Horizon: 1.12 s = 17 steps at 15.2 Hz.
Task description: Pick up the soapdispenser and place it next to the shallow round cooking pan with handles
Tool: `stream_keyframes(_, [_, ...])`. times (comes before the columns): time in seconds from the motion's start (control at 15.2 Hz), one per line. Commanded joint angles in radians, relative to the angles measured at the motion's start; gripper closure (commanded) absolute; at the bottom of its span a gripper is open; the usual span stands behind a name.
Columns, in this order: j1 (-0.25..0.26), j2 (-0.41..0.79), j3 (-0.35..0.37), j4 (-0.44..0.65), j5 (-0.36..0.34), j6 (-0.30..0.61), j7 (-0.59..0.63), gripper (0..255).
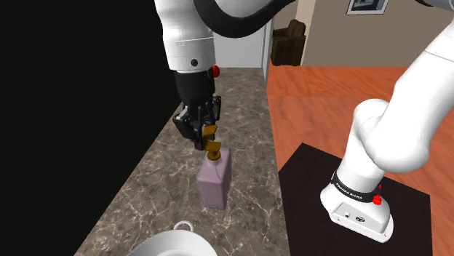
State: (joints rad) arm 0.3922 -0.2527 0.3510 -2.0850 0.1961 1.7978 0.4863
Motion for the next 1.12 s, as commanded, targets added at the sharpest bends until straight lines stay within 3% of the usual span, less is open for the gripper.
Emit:
stream_keyframes(0.0, [0.021, -0.002, 0.031, 0.002, 0.011, 0.004, 0.050, 255])
stream_keyframes(0.59, [0.105, 0.037, 0.179, 0.050, 0.034, 0.031, 0.275, 255])
stream_keyframes(1.06, [0.166, 0.139, 0.304, 0.148, -0.006, 0.053, 0.477, 255])
